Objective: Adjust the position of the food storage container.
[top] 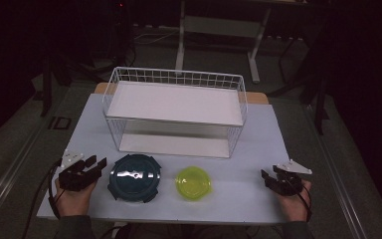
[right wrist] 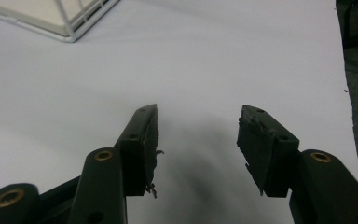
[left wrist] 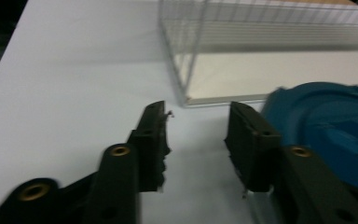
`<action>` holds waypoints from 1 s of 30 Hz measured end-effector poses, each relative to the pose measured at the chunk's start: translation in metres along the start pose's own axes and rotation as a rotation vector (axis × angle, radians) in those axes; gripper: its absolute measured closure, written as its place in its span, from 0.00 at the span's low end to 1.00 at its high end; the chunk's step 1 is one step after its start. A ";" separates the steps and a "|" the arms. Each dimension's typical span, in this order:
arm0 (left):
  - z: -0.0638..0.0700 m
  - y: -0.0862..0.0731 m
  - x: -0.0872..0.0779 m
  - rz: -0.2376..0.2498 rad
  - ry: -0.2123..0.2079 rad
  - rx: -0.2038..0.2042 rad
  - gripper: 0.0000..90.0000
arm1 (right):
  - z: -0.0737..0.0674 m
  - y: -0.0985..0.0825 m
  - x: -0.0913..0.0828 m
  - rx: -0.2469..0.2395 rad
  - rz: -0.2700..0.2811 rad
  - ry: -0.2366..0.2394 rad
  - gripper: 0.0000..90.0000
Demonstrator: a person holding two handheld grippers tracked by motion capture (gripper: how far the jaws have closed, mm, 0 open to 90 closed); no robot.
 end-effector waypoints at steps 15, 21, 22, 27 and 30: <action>0.062 0.015 -0.005 -0.032 -0.153 0.076 1.00 | -0.013 0.005 -0.011 -0.016 0.027 0.056 0.48; 0.098 0.021 -0.009 -0.033 -0.208 0.107 1.00 | -0.014 0.006 -0.016 -0.019 0.033 0.061 0.48; 0.105 0.020 -0.009 -0.037 -0.219 0.115 1.00 | -0.014 0.006 -0.017 -0.017 0.035 0.061 0.48; 0.131 0.015 -0.006 -0.053 -0.256 0.148 1.00 | -0.014 0.008 -0.020 -0.021 0.041 0.062 0.47; 0.145 0.011 -0.003 -0.059 -0.277 0.160 1.00 | -0.015 0.009 -0.021 -0.025 0.046 0.063 0.47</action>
Point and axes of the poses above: each handheld gripper's, and its own axes: x roughly forward along the jaws, y roughly out of its top, z roughly to its right, the point moved 7 cm from there along x, roughly forward along the jaws
